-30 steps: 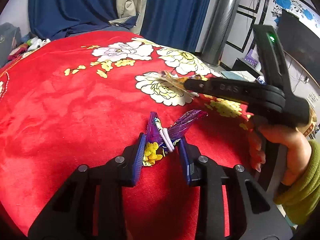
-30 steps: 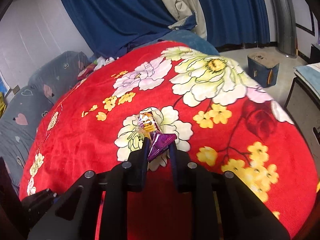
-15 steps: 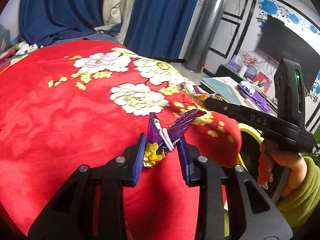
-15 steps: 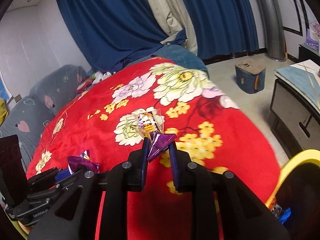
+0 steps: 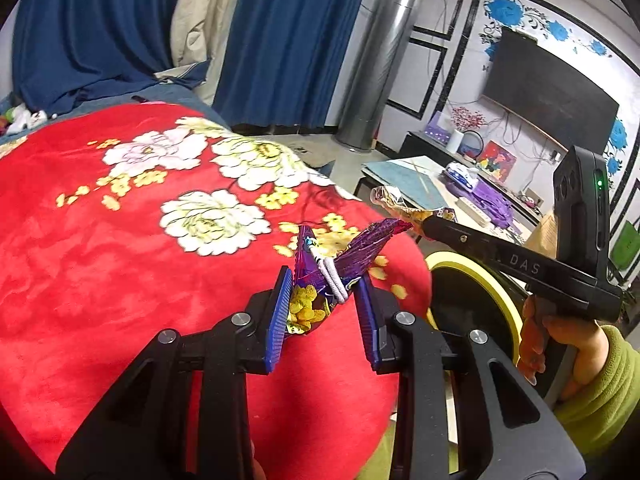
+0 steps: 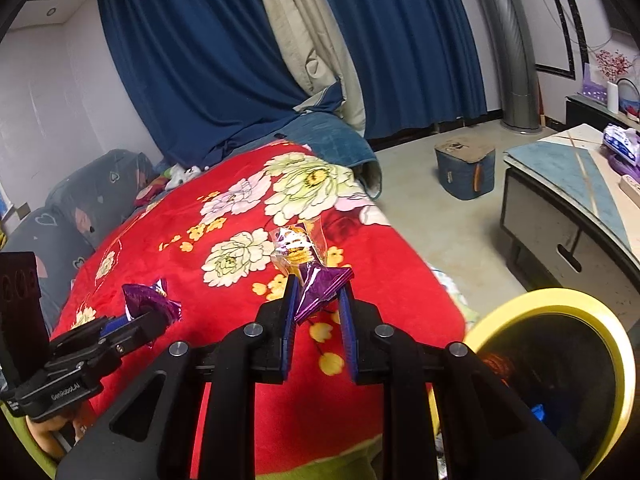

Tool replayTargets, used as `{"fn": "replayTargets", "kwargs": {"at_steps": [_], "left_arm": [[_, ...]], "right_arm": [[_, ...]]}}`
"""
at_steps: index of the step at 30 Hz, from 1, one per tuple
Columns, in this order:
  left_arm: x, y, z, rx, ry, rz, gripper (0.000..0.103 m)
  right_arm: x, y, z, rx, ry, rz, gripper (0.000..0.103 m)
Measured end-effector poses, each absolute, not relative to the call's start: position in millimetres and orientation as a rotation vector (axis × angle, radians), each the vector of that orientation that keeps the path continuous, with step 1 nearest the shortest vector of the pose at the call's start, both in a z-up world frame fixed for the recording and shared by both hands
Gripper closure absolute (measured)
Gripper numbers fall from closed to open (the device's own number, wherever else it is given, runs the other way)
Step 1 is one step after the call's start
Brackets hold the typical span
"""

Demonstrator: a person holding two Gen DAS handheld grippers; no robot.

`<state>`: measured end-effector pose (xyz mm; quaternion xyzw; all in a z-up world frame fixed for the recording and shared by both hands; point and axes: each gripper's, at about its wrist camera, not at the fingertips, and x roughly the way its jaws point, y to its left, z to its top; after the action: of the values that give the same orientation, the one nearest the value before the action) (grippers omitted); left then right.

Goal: Collect trash
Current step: 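Carry both purple wrappers with both tools over the bin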

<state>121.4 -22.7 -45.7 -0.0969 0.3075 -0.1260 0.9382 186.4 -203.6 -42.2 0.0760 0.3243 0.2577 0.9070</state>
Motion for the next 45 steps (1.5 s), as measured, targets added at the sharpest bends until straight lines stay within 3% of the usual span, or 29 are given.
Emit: {"fn": "replayTargets", "kwargs": {"at_steps": [45], "left_arm": [[140.5,-157.4,-33.7,-0.022,0.605,-0.515,0.078]], "right_arm": [[121.0,-354.0,-54.5,0.23,0.579,0.174,0.084]]}}
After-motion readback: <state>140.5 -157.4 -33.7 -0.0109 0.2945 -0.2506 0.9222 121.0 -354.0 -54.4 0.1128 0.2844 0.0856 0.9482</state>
